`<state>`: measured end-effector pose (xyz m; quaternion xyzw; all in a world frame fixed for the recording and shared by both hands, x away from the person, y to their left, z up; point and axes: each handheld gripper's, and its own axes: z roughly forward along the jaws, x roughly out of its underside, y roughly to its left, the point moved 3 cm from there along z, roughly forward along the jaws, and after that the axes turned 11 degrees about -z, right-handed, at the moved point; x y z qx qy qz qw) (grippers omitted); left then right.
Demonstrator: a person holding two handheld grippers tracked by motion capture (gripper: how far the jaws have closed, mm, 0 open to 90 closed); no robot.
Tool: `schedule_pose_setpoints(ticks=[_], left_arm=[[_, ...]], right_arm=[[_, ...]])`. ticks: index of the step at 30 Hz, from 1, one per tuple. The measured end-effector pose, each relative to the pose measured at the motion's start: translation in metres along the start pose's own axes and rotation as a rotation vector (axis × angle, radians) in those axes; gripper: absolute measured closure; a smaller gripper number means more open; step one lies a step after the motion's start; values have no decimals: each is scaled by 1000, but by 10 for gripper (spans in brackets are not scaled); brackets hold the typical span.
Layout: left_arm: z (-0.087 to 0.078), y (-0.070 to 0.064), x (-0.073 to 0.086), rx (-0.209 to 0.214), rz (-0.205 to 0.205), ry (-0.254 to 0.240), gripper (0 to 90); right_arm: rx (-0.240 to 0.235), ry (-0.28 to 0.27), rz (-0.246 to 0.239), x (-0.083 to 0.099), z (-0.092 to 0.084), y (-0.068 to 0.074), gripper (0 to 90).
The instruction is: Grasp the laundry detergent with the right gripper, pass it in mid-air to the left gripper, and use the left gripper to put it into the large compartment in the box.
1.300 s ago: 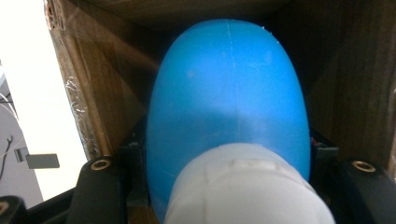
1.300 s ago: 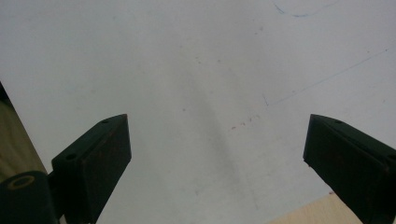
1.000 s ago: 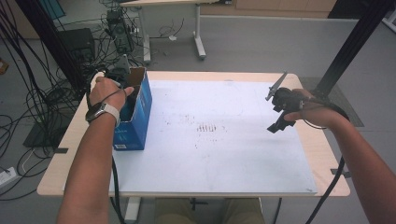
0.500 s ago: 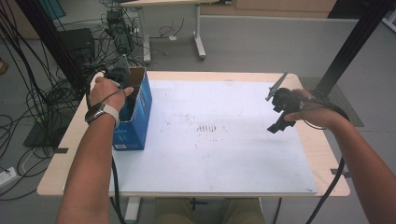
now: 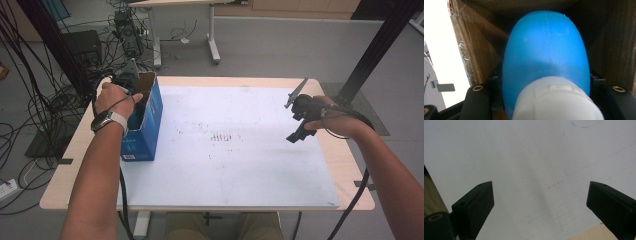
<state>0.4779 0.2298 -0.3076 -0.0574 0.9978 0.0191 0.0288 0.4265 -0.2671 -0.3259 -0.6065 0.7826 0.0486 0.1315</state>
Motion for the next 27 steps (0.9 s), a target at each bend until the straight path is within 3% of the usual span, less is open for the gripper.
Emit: schedule_pose_setpoints(ticks=[21, 23, 27], left_arm=[[0, 1, 0, 25, 5, -15, 370], [0, 1, 0, 47, 4, -9, 324], [-1, 0, 0, 48, 10, -2, 286]], right_arm=[[-2, 2, -4, 0, 1, 1, 76], [-4, 4, -2, 0, 1, 1, 75], [-5, 5, -3, 1, 2, 2, 75]])
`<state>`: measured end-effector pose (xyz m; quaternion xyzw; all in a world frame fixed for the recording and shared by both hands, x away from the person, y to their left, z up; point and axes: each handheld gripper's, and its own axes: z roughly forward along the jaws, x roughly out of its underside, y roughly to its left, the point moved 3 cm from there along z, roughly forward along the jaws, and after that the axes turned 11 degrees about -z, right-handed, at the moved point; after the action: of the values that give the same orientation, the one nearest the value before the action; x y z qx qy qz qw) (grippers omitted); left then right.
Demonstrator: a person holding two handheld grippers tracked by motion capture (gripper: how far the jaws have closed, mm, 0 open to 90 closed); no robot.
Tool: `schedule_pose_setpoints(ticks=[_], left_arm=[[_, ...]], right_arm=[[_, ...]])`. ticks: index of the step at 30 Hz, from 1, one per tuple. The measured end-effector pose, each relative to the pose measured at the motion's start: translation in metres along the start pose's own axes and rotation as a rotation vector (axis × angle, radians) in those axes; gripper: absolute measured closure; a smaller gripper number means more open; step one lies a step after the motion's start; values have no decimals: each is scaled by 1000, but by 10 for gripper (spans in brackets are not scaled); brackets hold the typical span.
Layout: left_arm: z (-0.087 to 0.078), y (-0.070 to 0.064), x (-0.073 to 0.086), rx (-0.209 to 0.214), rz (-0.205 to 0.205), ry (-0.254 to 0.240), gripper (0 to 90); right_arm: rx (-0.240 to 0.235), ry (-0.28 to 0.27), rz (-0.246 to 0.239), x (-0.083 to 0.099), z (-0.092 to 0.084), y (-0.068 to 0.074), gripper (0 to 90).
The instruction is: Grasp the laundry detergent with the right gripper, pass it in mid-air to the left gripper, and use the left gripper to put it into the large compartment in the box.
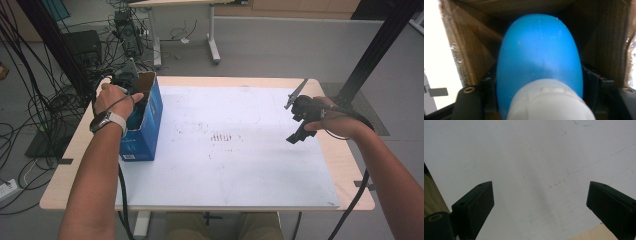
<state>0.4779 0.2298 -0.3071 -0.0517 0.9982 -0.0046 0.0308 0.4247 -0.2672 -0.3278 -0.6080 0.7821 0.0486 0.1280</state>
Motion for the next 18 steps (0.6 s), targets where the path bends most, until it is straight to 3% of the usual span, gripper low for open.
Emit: schedule_pose_setpoints(ticks=[5, 14, 15, 18], left_arm=[[-3, 0, 0, 6, 5, 0, 284], [-17, 4, 2, 63, -3, 8, 272], [-19, 4, 2, 62, -6, 5, 227], [-23, 5, 3, 74, -3, 0, 215]], right_arm=[[3, 1, 1, 1, -1, 0, 75], [3, 0, 0, 2, -2, 2, 75], [3, 0, -1, 2, -2, 2, 76], [3, 3, 0, 3, -2, 3, 76]])
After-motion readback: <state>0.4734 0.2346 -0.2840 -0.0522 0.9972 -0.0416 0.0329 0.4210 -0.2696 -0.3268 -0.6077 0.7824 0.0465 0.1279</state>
